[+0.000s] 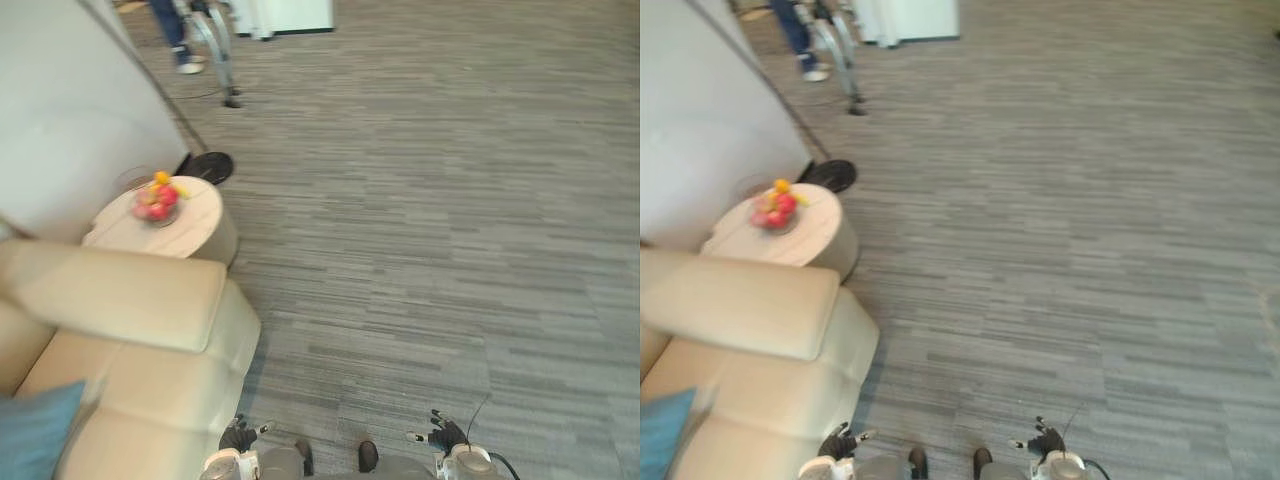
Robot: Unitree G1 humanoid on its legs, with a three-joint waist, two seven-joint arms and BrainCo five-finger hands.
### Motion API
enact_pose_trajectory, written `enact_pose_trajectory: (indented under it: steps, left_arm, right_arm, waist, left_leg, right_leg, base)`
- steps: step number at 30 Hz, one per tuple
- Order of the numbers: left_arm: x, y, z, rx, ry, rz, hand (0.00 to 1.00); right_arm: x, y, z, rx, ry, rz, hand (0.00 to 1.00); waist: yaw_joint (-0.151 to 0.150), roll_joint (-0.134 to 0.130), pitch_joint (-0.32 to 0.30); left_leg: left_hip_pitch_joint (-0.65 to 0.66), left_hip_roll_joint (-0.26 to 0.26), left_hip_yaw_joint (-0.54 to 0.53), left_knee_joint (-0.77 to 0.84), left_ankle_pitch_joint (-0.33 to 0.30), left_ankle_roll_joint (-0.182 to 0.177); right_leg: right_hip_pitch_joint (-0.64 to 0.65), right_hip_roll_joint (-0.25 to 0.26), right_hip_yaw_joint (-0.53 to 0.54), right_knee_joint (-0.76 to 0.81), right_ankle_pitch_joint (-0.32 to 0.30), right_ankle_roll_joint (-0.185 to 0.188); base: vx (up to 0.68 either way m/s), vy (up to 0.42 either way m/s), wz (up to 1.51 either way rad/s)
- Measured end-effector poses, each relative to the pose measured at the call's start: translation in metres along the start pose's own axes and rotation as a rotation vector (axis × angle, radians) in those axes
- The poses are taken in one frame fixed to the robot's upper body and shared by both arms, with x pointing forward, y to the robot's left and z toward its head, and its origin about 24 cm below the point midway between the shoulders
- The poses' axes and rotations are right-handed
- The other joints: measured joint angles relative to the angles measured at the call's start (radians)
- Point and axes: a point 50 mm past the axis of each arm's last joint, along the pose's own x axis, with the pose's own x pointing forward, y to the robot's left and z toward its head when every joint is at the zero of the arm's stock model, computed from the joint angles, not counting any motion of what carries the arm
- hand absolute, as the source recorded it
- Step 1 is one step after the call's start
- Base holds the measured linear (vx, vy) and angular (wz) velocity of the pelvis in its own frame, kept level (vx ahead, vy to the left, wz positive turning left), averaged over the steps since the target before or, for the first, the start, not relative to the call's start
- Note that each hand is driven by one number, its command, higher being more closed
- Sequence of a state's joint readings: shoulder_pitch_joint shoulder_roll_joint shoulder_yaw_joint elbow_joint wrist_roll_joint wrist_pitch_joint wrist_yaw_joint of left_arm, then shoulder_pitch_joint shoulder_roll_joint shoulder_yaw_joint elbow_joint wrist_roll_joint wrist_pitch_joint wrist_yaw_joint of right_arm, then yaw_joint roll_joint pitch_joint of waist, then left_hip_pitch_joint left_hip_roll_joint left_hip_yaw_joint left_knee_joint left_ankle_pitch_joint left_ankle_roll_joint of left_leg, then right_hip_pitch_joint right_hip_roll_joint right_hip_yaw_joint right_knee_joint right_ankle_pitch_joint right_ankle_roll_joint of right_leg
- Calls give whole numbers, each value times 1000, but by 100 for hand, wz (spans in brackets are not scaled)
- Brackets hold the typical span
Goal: Pick up cushions and gather them together orderly.
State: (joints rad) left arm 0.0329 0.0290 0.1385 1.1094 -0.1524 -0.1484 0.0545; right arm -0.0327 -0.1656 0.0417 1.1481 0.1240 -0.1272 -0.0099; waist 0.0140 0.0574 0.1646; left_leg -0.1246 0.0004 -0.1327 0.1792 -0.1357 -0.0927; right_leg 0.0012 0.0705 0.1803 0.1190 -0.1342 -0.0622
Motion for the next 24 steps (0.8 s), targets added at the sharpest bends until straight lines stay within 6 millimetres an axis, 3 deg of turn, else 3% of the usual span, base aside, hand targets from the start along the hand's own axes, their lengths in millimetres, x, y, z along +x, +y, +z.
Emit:
enact_pose_trajectory:
  steps: [1,4,6,7,8,9,12,13,14,17,19,21,22,23,24]
  left_arm:
    - [0,-2,-1,-8,4,-3,0]
    - [0,8,2,4,-6,4,0]
    - [0,11,3,9,-5,8,0]
    - [1,12,3,11,-3,10,0]
    - [1,12,3,12,-2,10,0]
    - [0,11,0,19,12,8,0]
    - [1,10,-1,55,16,-7,0]
    - [1,11,1,72,14,-9,0]
    - [1,6,-1,83,23,-24,0]
    - [2,-7,0,118,28,-64,0]
    - [3,-10,1,156,27,-78,0]
    - [3,-10,2,183,19,-83,0]
    - [3,-9,5,174,7,-77,0]
    - [3,-8,7,157,-7,-70,0]
    - [2,-6,5,142,-3,-63,0]
  right_arm:
    - [0,2,0,6,0,5,0]
    - [-4,19,-7,35,-3,50,0]
    - [-4,26,-8,54,-2,69,0]
    - [-4,26,-6,72,-13,67,0]
    - [-4,26,-5,78,-15,65,0]
    - [-4,24,-5,86,-18,60,0]
    - [-2,26,1,86,-33,66,0]
    - [-1,33,4,95,-39,86,0]
    - [0,30,9,96,-49,85,0]
    - [3,21,18,98,-64,62,0]
    - [3,17,13,115,-52,46,0]
    - [-1,11,0,139,-19,23,0]
    - [-3,9,-8,139,1,17,0]
    - [-4,6,-10,145,6,8,0]
    - [-4,5,-10,147,7,5,0]
  waist:
    - [5,16,-7]
    - [27,-38,-30]
    - [32,-64,-31]
    - [30,-61,-25]
    - [28,-63,-25]
    - [21,-56,-21]
    - [23,-54,-20]
    - [24,-66,-26]
    - [21,-47,-24]
    - [21,2,-9]
    - [9,6,-10]
    - [-15,-15,-19]
    - [-13,-8,-17]
    - [-8,10,-15]
    - [-5,13,-8]
  left_leg:
    - [11,10,19,31,42,15]
    - [60,11,183,35,-15,44]
    - [117,8,250,28,-28,57]
    - [149,8,279,10,-29,58]
    - [156,9,284,7,-29,58]
    - [213,25,321,-27,-29,58]
    - [267,62,398,-85,-36,45]
    - [271,63,433,-93,-45,30]
    - [275,88,455,-93,-46,22]
    - [304,135,496,-95,-43,16]
    - [338,148,504,-83,-31,-4]
    - [291,178,489,126,-49,-42]
    - [202,231,456,382,-52,-52]
    - [126,280,409,579,8,-4]
    - [76,302,374,696,63,13]
  right_leg:
    - [-3,18,29,38,-27,6]
    - [-60,-40,10,217,-101,66]
    - [-126,-63,-42,388,-127,132]
    - [-163,-93,-120,481,-134,153]
    - [-168,-101,-141,494,-137,153]
    - [-165,-176,-323,518,-150,130]
    - [-141,-262,-610,369,-107,92]
    - [-156,-261,-642,241,-25,76]
    - [-153,-223,-640,200,4,50]
    - [-182,-180,-677,225,21,50]
    - [-161,-158,-674,228,8,53]
    - [-99,-128,-638,152,-45,44]
    - [-55,-90,-610,98,-55,27]
    - [-12,-52,-585,61,-50,15]
    - [25,-28,-552,41,-54,-17]
  base:
    - [229,222,-138]
    - [275,214,-139]
    - [276,144,-106]
    - [203,69,-70]
    - [190,38,-51]
    - [209,27,-41]
    - [173,-31,-68]
    - [195,-110,-115]
    - [215,-200,-121]
    - [226,-291,-123]
    - [155,-184,-63]
    - [177,-203,-46]
    - [163,-192,-78]
    - [250,-178,-101]
    - [286,-57,-113]
